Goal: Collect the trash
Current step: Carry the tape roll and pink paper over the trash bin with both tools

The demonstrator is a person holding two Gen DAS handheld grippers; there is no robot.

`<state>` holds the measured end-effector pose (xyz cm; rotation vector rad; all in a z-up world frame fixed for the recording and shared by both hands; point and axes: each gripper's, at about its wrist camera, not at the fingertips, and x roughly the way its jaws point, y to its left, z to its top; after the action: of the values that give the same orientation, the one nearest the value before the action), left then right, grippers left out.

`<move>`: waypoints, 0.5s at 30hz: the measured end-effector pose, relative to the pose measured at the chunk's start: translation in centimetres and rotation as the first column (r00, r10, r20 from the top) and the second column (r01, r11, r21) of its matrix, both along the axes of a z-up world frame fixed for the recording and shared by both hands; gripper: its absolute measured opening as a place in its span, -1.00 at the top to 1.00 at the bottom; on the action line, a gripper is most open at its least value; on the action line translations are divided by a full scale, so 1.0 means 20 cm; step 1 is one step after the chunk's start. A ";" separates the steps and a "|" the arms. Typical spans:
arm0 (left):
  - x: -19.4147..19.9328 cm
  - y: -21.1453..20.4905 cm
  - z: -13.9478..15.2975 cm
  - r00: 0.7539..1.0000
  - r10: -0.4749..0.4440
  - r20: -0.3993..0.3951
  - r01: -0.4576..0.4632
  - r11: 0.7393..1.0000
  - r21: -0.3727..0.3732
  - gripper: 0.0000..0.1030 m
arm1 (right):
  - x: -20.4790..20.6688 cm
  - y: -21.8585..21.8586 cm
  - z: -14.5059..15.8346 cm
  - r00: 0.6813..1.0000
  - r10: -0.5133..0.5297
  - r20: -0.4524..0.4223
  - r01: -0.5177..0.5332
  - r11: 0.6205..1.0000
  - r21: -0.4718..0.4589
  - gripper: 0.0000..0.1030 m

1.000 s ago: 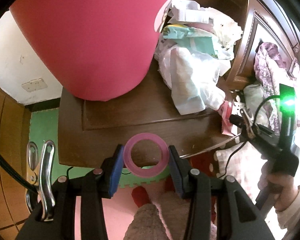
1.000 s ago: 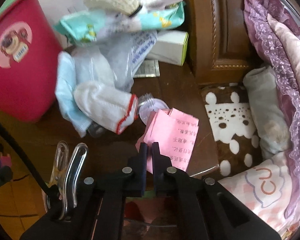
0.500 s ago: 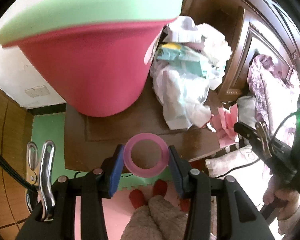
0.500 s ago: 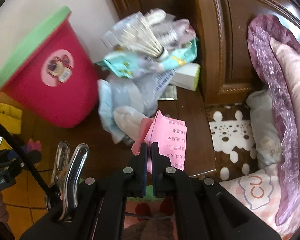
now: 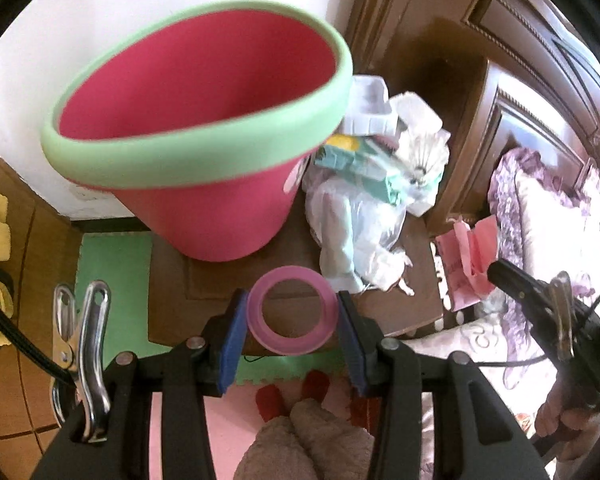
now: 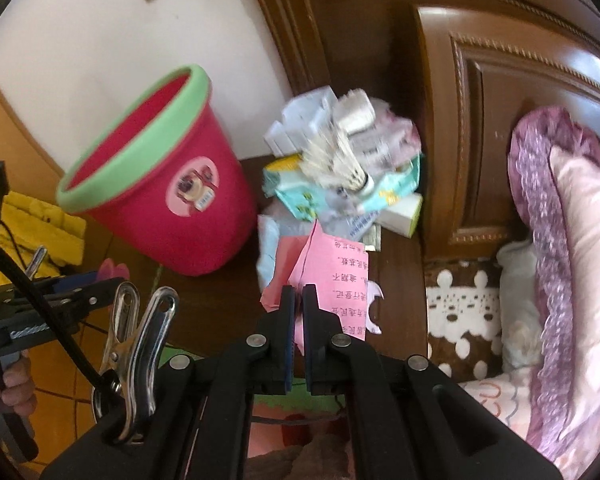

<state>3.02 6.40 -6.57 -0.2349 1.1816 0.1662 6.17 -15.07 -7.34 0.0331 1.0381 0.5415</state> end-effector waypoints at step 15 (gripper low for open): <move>0.01 0.14 0.34 0.994 0.063 0.087 -0.062 0.998 -0.010 0.12 | -0.01 0.09 0.33 0.988 0.100 0.116 -0.109 0.991 0.081 0.92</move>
<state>3.32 9.15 0.22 -0.2828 1.0892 0.2050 6.06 -13.37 -0.74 0.0252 0.9101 0.6767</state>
